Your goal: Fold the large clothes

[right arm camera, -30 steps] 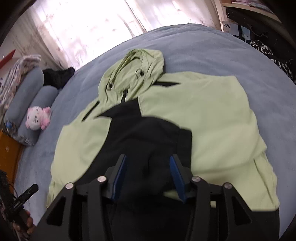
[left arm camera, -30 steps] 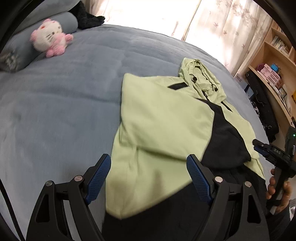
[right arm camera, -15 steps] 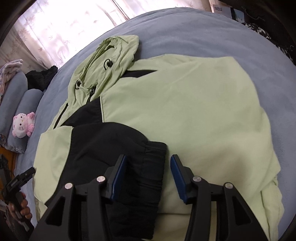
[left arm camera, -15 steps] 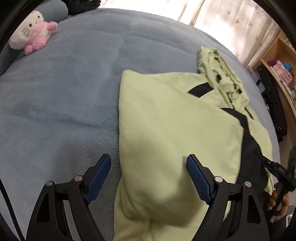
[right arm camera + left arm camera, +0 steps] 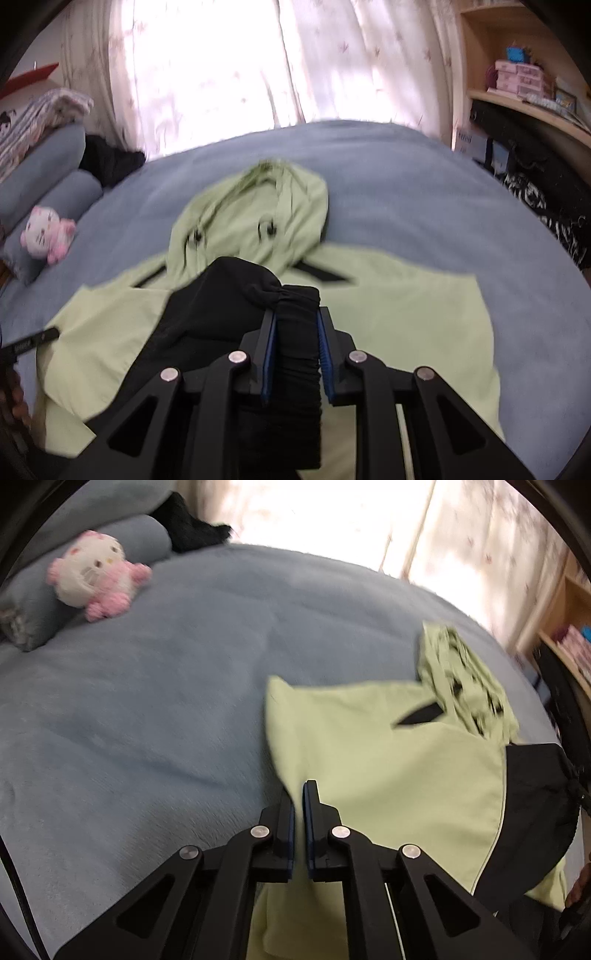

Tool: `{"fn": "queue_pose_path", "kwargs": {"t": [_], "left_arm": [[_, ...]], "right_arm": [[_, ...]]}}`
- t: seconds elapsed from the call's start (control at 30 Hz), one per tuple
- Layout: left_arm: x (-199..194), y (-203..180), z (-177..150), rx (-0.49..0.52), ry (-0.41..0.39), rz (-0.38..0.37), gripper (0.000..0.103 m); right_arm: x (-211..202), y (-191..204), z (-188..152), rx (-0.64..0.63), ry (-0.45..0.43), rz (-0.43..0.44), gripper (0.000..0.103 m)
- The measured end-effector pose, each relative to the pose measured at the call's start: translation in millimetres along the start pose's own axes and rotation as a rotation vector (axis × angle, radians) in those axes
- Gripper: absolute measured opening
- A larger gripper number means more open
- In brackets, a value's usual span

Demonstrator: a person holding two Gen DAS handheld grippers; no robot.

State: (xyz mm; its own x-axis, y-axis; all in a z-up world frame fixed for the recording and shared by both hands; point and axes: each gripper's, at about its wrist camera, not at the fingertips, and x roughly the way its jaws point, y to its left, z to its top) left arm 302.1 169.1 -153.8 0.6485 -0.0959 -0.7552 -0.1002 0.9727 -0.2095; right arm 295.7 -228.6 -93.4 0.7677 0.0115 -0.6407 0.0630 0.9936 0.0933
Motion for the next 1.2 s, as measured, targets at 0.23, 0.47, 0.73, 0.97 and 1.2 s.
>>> {"fn": "queue_pose_path", "kwargs": {"t": [0.23,0.47,0.73,0.97,1.2], "left_arm": [[22,1,-2,-0.006,-0.012,0.092,0.002],[15,14,7,-0.058,0.032,0.039,0.015],[6,-23,29,0.033,0.093,-0.178,0.015],[42,-106,7,0.249,0.212,-0.255,0.015],[93,-71,30,0.099,0.265,-0.222,0.003]], "right_arm": [[81,-14,-3,0.029,0.207,-0.072,0.027],[63,-27,-5,0.103,0.183,-0.066,0.040],[39,10,-2,0.091,0.155,0.138,0.041],[60,88,-21,-0.030,0.234,0.305,0.041],[98,72,-27,-0.030,0.266,0.186,0.038]]}}
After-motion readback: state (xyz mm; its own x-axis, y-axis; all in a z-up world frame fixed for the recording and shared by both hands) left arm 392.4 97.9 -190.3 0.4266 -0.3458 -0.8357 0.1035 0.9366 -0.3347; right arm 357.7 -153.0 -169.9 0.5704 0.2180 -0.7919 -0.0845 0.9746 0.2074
